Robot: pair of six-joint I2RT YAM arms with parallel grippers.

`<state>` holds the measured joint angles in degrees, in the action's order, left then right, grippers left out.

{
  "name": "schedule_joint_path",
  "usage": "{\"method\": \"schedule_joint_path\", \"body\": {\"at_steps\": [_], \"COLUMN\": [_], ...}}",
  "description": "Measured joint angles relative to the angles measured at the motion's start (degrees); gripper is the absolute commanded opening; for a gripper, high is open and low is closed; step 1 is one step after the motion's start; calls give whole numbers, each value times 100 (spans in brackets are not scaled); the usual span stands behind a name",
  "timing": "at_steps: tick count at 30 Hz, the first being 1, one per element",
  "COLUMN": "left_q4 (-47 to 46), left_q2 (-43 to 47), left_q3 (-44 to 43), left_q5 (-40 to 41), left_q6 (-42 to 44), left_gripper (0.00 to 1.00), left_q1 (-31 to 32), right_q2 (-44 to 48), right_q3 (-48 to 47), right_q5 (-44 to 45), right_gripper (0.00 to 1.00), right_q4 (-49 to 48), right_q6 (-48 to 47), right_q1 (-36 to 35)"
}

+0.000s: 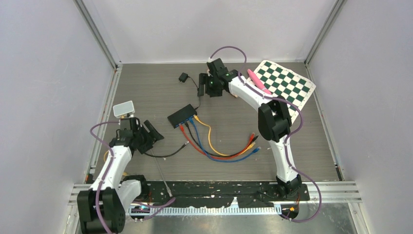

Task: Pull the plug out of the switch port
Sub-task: Move the switch port to the center of the board.

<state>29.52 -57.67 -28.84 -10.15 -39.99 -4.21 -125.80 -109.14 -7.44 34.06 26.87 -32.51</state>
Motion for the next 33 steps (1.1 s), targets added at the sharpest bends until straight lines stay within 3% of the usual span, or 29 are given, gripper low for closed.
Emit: {"method": "schedule_joint_path", "body": {"at_steps": [12,20,28,33], "left_q4": [-361,-304,-302,-302], "left_q2": [1075,1110,1071,973], "left_q3": [28,28,28,28], "left_q5": [-1078,-1143,-1147,-1152], "left_q6": [570,662,743,754], "left_gripper": [77,77,77,77], "left_q1": [83,96,111,129], "right_q2": [-2022,-2302,-2428,-2522], "right_q3": [-2557,-2660,-2865,-2865], "right_q5": [400,745,629,468], "right_gripper": [61,58,47,34], "right_q4": [72,81,24,22], "right_q6": [144,127,107,85], "right_q1": [50,50,50,44]}}
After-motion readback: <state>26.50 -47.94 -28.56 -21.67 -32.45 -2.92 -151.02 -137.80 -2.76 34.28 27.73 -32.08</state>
